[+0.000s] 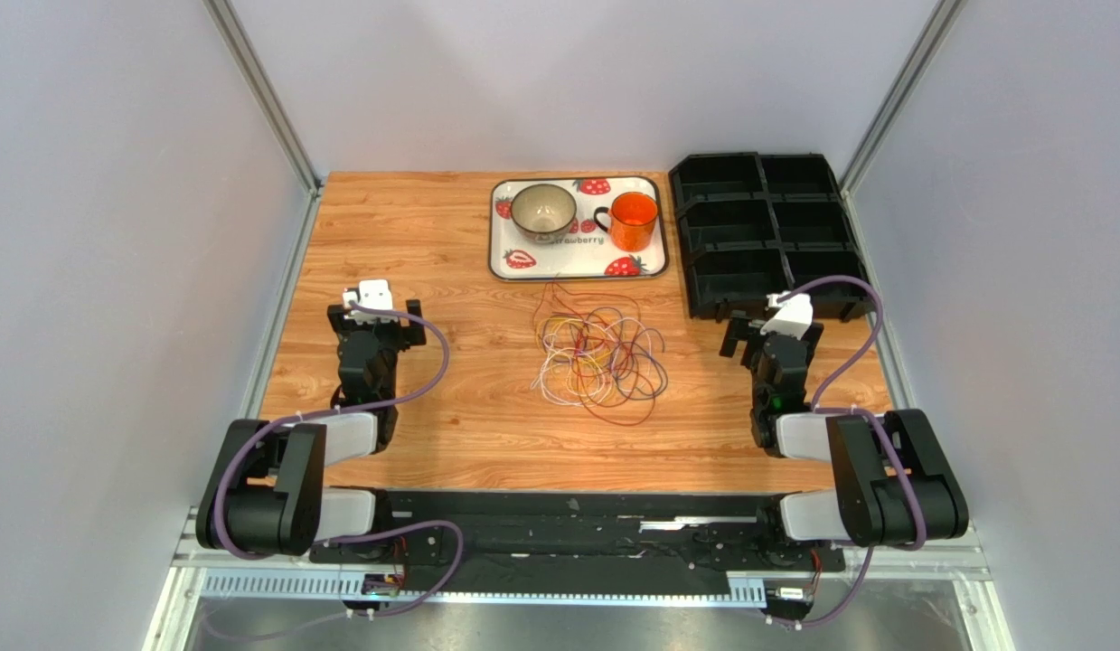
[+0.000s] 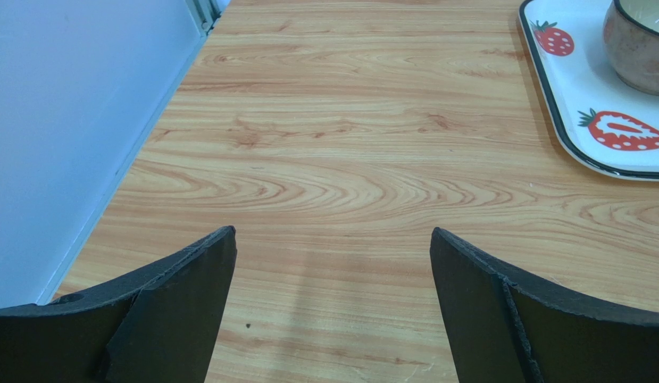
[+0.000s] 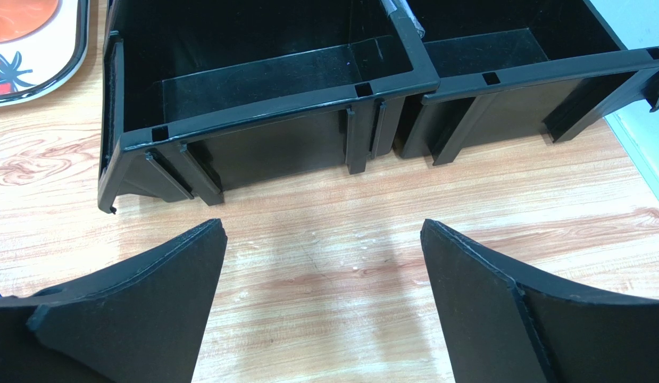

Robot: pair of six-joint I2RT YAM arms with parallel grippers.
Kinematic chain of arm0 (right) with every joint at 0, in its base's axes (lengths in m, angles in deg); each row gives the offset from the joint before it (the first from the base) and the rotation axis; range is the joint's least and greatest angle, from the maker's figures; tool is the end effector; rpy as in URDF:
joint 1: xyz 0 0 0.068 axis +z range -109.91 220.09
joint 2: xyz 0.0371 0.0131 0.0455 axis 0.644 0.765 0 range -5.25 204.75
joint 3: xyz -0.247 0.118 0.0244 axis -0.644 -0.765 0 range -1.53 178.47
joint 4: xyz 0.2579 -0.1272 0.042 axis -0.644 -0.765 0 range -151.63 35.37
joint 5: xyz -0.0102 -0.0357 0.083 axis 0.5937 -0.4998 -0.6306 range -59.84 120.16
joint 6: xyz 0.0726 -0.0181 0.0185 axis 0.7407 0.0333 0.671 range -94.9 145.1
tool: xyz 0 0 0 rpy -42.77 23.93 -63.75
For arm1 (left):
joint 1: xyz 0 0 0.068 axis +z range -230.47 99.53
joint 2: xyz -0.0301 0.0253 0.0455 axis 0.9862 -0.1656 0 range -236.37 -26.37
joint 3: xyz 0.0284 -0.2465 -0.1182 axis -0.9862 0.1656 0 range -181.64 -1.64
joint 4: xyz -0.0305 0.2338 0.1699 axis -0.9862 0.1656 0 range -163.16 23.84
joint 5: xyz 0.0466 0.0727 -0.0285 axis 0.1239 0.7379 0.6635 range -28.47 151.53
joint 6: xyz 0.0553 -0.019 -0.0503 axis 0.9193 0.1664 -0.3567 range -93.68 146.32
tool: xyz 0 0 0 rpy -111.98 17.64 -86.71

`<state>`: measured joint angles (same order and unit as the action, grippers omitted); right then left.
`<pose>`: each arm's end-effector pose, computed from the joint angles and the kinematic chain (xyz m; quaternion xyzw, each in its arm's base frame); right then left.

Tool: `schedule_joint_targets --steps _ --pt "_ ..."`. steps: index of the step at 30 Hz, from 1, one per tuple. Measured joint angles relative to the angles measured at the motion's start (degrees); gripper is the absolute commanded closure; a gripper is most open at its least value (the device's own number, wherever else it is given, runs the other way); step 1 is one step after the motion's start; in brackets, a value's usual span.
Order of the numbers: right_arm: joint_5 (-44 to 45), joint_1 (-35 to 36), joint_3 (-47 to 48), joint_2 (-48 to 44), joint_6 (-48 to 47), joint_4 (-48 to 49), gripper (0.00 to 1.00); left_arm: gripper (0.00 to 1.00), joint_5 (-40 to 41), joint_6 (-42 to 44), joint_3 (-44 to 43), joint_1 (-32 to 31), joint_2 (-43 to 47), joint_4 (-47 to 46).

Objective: Untangle the cables

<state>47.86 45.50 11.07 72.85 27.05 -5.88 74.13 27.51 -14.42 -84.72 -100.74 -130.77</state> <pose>0.2656 0.0051 0.1084 0.0678 0.7954 -0.0854 0.5961 0.2703 -0.0058 0.1460 -0.0403 0.7296 0.0621 0.6799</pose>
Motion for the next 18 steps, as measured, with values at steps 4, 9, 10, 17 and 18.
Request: schedule_joint_targets --steps 4,9,10,17,18 --pt "0.00 0.00 0.00 0.00 0.00 0.00 0.00 0.01 0.00 0.00 0.00 0.00 0.00 0.00" --pt "0.00 0.00 0.00 0.00 0.00 0.00 0.00 0.01 0.00 0.00 0.00 0.00 0.00 0.00" --pt "0.00 0.00 0.00 0.00 0.00 0.00 0.00 0.01 0.00 0.00 0.00 0.00 0.00 0.00" --pt "0.09 0.02 0.00 0.00 0.00 0.04 0.00 0.01 0.02 0.00 0.00 0.00 0.00 0.00" --pt "0.50 0.02 0.00 -0.11 0.00 0.15 0.00 0.01 0.02 0.00 0.00 0.00 0.00 0.00"
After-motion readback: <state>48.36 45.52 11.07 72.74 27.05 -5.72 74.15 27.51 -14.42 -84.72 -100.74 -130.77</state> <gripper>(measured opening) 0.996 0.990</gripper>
